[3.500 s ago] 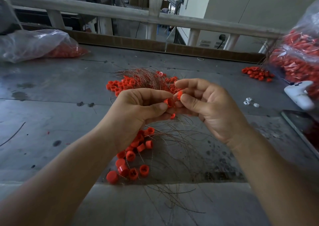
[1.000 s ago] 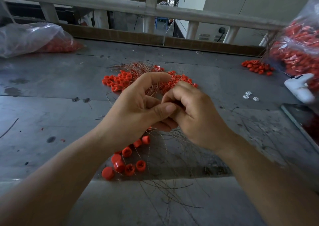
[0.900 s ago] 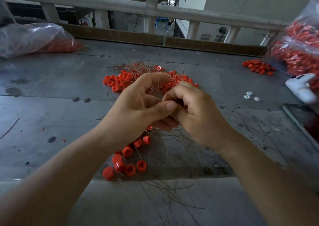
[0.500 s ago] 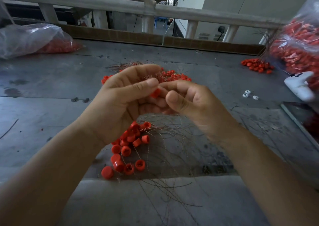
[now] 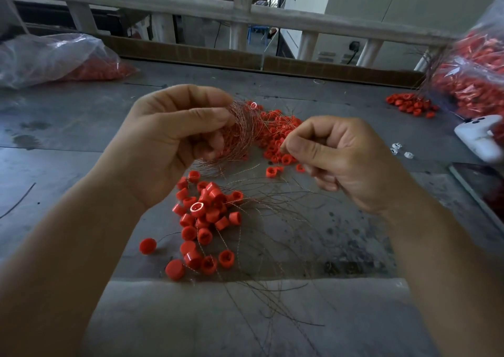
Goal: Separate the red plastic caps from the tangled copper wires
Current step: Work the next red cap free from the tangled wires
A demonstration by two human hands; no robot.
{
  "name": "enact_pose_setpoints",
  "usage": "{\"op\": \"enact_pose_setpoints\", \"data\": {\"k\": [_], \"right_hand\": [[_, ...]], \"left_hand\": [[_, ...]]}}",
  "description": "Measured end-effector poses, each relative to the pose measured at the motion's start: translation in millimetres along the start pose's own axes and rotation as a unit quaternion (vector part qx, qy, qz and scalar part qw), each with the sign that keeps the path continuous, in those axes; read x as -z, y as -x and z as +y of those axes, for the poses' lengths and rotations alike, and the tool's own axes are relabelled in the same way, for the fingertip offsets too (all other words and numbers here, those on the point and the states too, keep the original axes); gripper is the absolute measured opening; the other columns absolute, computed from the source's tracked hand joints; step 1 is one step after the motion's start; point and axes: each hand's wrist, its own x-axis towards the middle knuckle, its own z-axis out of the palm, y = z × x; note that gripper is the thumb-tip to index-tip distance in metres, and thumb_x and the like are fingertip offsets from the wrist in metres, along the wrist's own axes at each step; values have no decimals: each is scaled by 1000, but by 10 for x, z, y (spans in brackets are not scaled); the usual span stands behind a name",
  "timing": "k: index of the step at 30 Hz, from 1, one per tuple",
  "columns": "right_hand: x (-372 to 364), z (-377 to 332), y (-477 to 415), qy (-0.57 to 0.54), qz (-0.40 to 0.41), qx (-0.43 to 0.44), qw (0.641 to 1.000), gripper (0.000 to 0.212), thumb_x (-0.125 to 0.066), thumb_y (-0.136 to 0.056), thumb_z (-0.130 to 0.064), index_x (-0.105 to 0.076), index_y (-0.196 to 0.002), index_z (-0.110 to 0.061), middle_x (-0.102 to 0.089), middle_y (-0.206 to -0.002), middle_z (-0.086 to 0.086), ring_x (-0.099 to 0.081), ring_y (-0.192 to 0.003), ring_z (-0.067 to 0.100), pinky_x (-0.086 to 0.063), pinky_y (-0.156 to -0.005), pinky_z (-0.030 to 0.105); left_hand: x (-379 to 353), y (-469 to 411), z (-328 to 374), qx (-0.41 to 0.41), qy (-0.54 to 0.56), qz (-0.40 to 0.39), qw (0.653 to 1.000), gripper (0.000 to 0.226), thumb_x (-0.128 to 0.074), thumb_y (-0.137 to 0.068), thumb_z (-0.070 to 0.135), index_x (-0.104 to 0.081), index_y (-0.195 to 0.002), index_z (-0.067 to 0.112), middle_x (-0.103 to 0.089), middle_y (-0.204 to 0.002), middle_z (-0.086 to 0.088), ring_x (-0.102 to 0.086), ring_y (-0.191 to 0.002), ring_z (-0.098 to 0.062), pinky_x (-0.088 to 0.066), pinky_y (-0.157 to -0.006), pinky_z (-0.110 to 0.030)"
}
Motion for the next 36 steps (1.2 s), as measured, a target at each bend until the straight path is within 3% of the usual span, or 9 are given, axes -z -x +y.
{"op": "enact_pose_setpoints", "data": {"k": [3,8,14,20,24,27,29,33,36], "right_hand": [[33,3,2,81,-3,-9,997,19,-59,-72,-32,-62,-73,-13,-53,-44,-7,-39,-33,3,-34,-33,16],[21,85,-11,188,-55,-67,978,16,-62,-72,-38,-61,-70,-22,-59,-50,-11,-54,-45,3,-48,-44,18],[-45,143,-25,287,-103,-77,949,17,-66,-80,-33,-60,-66,-27,-57,-56,-17,-54,-56,-5,-46,-54,13],[-95,129,-27,301,-137,-91,939,14,-68,-80,-30,-61,-68,-27,-57,-61,-15,-52,-56,-12,-37,-51,4],[-76,138,-37,287,-119,-82,947,11,-72,-75,-30,-63,-71,-26,-61,-66,-14,-55,-61,-9,-41,-55,5],[-54,135,-41,265,-89,-56,958,10,-72,-75,-31,-64,-71,-26,-62,-67,-11,-55,-61,-8,-42,-56,6],[-34,134,-39,245,-68,-41,966,8,-70,-76,-31,-64,-72,-27,-64,-69,-10,-56,-62,-7,-43,-58,6],[-21,133,-45,208,-2,-10,978,5,-68,-79,-23,-65,-75,-23,-64,-69,-8,-58,-63,-2,-46,-60,10],[-14,128,-56,197,53,12,979,11,-67,-81,-18,-65,-71,-22,-62,-61,-12,-55,-58,-5,-44,-58,9]], "left_hand": [[34,10,25,13,-134,9,991,16,-67,-55,14,-65,-70,9,-63,-55,-1,-57,-45,-8,-47,-43,-16],[107,2,-5,27,-366,-24,930,30,-69,-39,36,-69,-64,20,-69,-64,1,-61,-51,-7,-51,-50,-15],[141,-27,-132,78,-475,-122,868,16,-81,-60,19,-69,-59,31,-64,-53,11,-52,-43,4,-39,-43,-7],[135,-23,-135,113,-496,-147,848,24,-71,-44,53,-69,-60,35,-64,-54,13,-54,-46,3,-41,-47,-9],[144,-78,-114,80,-466,-13,881,45,-60,-41,63,-68,-57,22,-65,-56,10,-56,-49,1,-46,-53,-21],[276,-179,-130,45,-418,148,895,21,-69,-68,42,-64,-61,23,-59,-52,7,-50,-45,0,-38,-48,-18],[399,-245,-170,32,-416,212,884,18,-70,-79,27,-62,-63,23,-60,-63,3,-48,-54,-9,-43,-56,-24],[564,-337,-303,25,-406,261,875,21,-63,-85,16,-63,-67,26,-64,-75,2,-52,-64,-12,-46,-68,-34],[646,-422,-452,15,-459,272,846,26,-52,-88,4,-66,-101,20,-68,-100,-6,-60,-90,-25,-48,-79,-36]]}}
